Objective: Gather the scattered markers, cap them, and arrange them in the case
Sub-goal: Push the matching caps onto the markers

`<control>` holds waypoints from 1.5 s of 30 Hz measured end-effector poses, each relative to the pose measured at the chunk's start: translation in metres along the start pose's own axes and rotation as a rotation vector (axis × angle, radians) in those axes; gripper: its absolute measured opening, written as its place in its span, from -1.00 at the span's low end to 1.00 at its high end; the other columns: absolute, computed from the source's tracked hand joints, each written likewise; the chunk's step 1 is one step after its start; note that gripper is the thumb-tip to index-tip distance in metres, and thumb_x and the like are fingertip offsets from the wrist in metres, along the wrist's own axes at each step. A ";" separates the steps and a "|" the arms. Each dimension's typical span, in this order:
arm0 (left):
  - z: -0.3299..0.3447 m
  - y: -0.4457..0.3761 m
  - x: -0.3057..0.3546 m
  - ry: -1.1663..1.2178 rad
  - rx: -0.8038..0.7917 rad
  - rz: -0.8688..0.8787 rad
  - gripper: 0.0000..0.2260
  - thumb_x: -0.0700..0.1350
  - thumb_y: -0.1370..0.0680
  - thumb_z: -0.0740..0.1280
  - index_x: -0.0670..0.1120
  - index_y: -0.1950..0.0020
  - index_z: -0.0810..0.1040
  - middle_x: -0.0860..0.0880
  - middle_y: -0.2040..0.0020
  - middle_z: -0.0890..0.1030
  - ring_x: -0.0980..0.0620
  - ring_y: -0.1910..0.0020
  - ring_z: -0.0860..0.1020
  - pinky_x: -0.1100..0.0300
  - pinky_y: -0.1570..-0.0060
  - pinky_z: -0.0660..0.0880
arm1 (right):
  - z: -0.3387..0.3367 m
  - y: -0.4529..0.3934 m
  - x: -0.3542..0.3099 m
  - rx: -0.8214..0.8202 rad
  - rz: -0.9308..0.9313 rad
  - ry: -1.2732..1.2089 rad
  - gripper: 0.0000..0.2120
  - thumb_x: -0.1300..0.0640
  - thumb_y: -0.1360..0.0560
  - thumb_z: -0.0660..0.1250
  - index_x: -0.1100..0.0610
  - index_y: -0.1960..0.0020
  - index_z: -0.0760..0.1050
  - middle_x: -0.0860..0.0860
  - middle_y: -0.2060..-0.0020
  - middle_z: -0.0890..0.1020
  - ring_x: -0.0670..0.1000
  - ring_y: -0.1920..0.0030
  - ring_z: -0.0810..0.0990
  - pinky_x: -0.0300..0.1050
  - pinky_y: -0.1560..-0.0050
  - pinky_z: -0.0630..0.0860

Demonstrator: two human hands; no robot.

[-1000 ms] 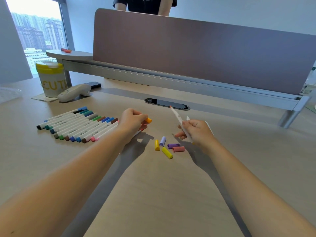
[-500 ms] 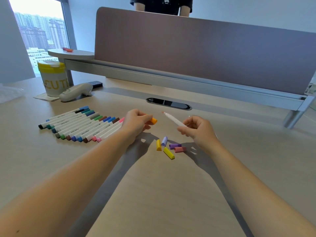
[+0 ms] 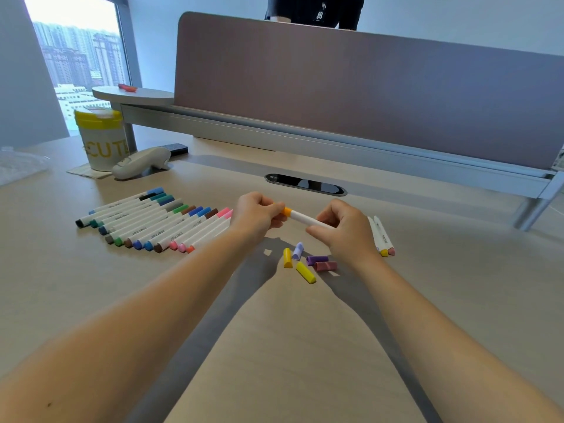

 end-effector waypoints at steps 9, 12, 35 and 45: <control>0.008 -0.003 0.002 0.082 -0.025 -0.023 -0.78 -0.14 -0.54 0.29 -0.09 -0.10 0.28 -0.07 0.22 0.54 0.06 0.29 0.55 0.23 0.20 0.49 | 0.014 -0.002 -0.007 -0.045 -0.051 -0.073 -0.92 0.12 -0.52 0.27 0.12 0.08 0.40 -0.12 0.33 0.41 -0.15 0.33 0.41 -0.49 0.40 0.36; 0.002 -0.008 0.000 0.030 -0.007 -0.032 -0.79 -0.18 -0.56 0.25 -0.10 -0.17 0.34 -0.07 0.21 0.51 0.07 0.29 0.51 0.26 0.30 0.46 | 0.012 -0.003 0.002 -0.091 0.006 -0.129 -0.79 0.06 -0.54 0.22 0.20 0.00 0.51 -0.09 0.27 0.49 -0.16 0.27 0.43 -0.39 0.30 0.37; -0.005 -0.031 -0.018 -1.034 -0.131 0.409 -0.66 -0.03 -0.56 0.23 -0.01 -0.34 0.40 -0.01 -0.24 0.52 0.00 -0.21 0.42 0.15 -0.15 0.38 | 0.001 -0.029 0.047 -0.082 0.102 0.319 -0.79 0.22 -0.50 0.28 0.20 -0.13 0.50 0.09 -0.05 0.61 0.04 -0.04 0.56 -0.17 0.03 0.42; 0.010 0.031 -0.012 -1.055 -0.374 0.608 -0.75 -0.04 -0.49 0.34 -0.03 -0.16 0.55 0.02 -0.21 0.48 0.06 -0.29 0.35 0.26 -0.26 0.17 | -0.015 -0.008 0.029 -0.079 0.261 -0.125 -0.66 0.34 -0.50 0.21 0.20 -0.26 0.34 -0.07 0.27 0.43 0.03 0.21 0.54 0.00 0.01 0.55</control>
Point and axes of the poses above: each hand's wrist, its own y-axis away from the middle knuckle, its own z-axis out of the palm, x = y × z, the point moved 4 cm from there along -y, towards the middle knuckle
